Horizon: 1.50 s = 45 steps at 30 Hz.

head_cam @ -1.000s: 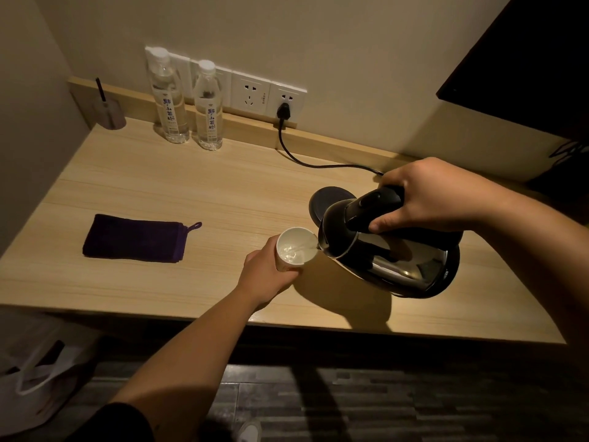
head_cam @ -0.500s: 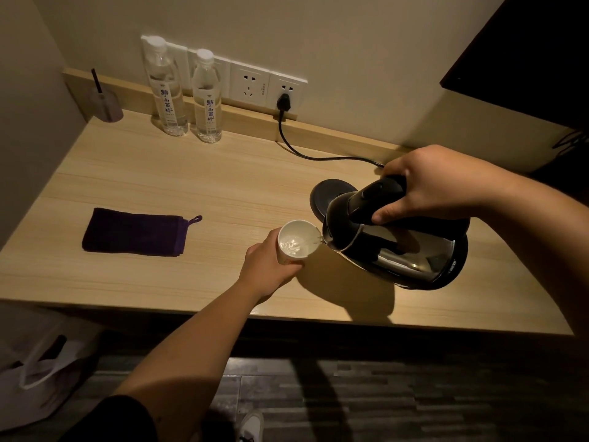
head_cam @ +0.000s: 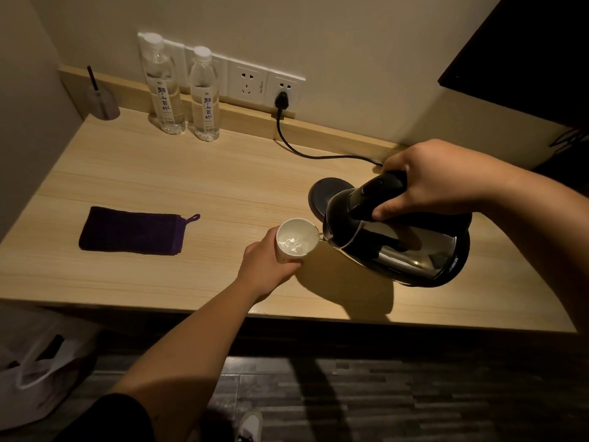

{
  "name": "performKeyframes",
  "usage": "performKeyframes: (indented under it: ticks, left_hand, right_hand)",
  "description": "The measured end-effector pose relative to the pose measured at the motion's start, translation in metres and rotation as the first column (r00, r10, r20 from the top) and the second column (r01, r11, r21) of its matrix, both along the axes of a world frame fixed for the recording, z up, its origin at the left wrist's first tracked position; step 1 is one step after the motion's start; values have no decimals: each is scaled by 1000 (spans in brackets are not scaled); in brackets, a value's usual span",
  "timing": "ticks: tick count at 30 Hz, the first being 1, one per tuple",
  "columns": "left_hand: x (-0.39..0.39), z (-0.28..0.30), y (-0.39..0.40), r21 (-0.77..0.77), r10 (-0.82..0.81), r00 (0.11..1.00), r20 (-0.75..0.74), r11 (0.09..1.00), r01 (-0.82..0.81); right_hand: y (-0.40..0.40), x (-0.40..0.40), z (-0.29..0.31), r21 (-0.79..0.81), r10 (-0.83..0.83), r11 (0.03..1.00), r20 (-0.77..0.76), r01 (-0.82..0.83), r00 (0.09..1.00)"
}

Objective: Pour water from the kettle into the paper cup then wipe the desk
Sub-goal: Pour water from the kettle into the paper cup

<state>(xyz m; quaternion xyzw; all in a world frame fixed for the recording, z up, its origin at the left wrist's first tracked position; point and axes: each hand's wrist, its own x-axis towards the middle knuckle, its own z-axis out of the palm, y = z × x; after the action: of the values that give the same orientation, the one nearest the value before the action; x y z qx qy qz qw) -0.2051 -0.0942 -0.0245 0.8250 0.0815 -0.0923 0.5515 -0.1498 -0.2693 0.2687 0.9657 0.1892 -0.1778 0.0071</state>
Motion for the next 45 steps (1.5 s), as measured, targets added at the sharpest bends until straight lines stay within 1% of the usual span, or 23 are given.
performKeyframes:
  ticks: [8, 11, 14, 16, 19, 21, 24, 26, 28, 30, 34, 36, 39, 42, 45]
  left_hand:
    - [-1, 3, 0, -3, -8, 1000, -12, 1000, 8]
    - [-2, 4, 0, -16, -8, 1000, -19, 1000, 8]
    - [-2, 6, 0, -11, -9, 1000, -18, 1000, 9]
    - [-1, 7, 0, -11, -7, 1000, -20, 1000, 6]
    - [-1, 8, 0, 0, -12, 1000, -22, 1000, 12]
    - [-1, 8, 0, 7, -15, 1000, -21, 1000, 15]
    - [-2, 9, 0, -18, 8, 1000, -29, 1000, -8]
    - [-3, 11, -1, -60, 17, 999, -35, 998, -19]
    - [-4, 13, -2, -70, 19, 1000, -24, 997, -21]
    - [-5, 17, -4, -57, 14, 1000, -5, 998, -14]
    - [-6, 25, -7, -62, 10, 1000, -9, 998, -10]
    - [-7, 26, -8, -75, 11, 1000, -10, 997, -11]
    - [-6, 26, -7, -79, 16, 1000, -22, 997, -17]
    - [-6, 27, -7, -85, 18, 1000, -21, 996, -20]
    - [-6, 26, -7, -89, 11, 1000, -27, 996, -13]
  right_hand:
    - [-1, -1, -2, 19, -1, 1000, -19, 1, 1000]
    - [-12, -5, -7, 91, -68, 993, -39, 72, 997]
    - [-33, -17, -21, 207, -181, 958, -100, 198, 978]
    - [-47, -27, -34, 310, -251, 907, -148, 286, 957]
    - [-71, -48, -57, 465, -359, 788, -185, 403, 915]
    - [-89, -64, -72, 557, -434, 685, -207, 470, 877]
    - [-116, -85, -100, 673, -581, 471, -249, 570, 775]
    - [-133, -94, -120, 711, -684, 372, -225, 597, 694]
    - [-143, -101, -136, 757, -759, 285, -196, 588, 621]
    - [-150, -104, -148, 799, -803, 214, -183, 562, 567]
    - [-160, -99, -164, 843, -868, 80, -204, 532, 453]
    - [-163, -93, -170, 850, -882, 32, -224, 526, 415]
    - [-170, -89, -176, 853, -881, 12, -238, 522, 409]
    - [-176, -90, -180, 838, -875, 30, -242, 544, 420]
    - [-179, -90, -179, 819, -856, 74, -241, 569, 458]
